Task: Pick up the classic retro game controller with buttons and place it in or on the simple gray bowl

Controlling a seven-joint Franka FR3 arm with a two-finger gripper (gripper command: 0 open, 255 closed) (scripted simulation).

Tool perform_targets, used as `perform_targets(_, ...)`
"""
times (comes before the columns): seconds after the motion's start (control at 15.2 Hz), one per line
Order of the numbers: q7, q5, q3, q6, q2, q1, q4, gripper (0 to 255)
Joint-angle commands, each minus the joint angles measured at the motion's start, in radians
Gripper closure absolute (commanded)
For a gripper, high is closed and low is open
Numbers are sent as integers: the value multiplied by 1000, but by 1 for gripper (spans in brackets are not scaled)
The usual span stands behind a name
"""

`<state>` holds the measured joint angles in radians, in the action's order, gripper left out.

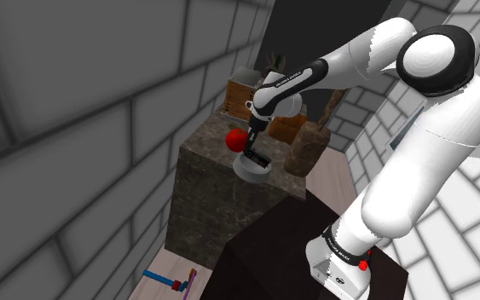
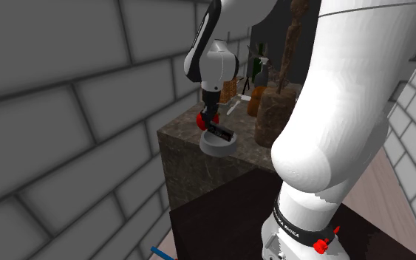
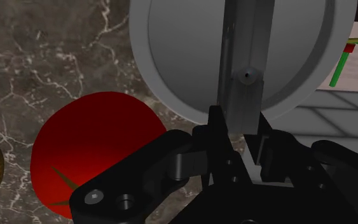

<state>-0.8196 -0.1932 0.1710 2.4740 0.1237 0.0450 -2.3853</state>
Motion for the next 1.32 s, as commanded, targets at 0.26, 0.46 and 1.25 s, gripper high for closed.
perform_targets(0.26, 0, 0, 0, 1, 0, 0, 0, 0)
perform_targets(0.46, 0, 0, 0, 1, 0, 0, 0, 0)
perform_targets(1.25, 33, 49, 13, -124, -98, -3, 30, 0)
